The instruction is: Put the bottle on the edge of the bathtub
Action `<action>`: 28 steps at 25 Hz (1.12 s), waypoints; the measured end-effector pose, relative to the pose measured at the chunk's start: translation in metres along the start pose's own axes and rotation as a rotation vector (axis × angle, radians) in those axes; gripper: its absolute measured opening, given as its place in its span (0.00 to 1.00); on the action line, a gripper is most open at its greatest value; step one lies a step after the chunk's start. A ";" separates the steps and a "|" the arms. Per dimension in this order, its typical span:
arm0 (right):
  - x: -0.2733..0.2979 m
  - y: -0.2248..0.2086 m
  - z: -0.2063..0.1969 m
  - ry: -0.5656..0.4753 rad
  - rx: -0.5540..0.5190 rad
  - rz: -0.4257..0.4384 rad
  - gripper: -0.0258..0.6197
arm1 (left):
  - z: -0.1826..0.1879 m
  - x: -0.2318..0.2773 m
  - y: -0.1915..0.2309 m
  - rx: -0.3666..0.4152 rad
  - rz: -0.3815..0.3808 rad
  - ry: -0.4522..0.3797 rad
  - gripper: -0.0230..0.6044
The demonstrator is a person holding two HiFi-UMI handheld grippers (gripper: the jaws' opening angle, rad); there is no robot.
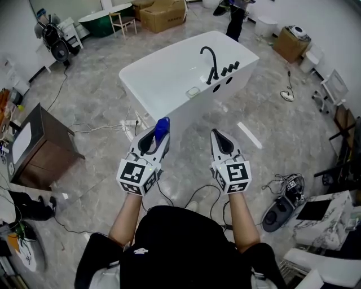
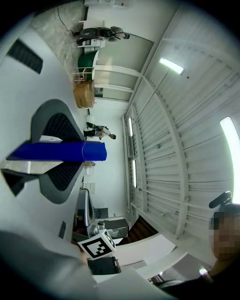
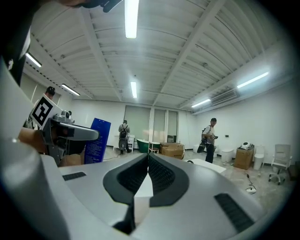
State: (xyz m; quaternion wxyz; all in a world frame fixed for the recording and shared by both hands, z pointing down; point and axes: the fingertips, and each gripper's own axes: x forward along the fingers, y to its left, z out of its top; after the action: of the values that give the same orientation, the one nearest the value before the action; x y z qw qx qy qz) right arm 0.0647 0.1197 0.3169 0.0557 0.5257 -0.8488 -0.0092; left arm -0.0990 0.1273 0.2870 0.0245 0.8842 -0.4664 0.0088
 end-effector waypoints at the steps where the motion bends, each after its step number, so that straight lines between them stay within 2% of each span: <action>1: -0.002 -0.004 -0.002 0.002 0.003 0.002 0.07 | -0.001 0.002 -0.005 0.002 0.004 0.000 0.28; 12: -0.030 -0.040 -0.030 0.015 0.037 0.034 0.08 | -0.018 0.012 -0.055 -0.016 0.026 0.010 0.28; 16: -0.031 -0.046 -0.028 0.008 0.021 0.046 0.08 | -0.012 0.018 -0.056 -0.039 0.045 -0.004 0.28; 28: -0.001 -0.084 -0.030 0.005 0.032 0.029 0.08 | -0.007 0.066 -0.046 0.006 0.039 0.003 0.28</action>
State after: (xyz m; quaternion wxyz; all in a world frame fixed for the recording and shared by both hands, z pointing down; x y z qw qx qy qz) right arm 0.1434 0.0839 0.3408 0.0497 0.5142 -0.8562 0.0063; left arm -0.0237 0.0995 0.2952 0.0226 0.8751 -0.4832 0.0121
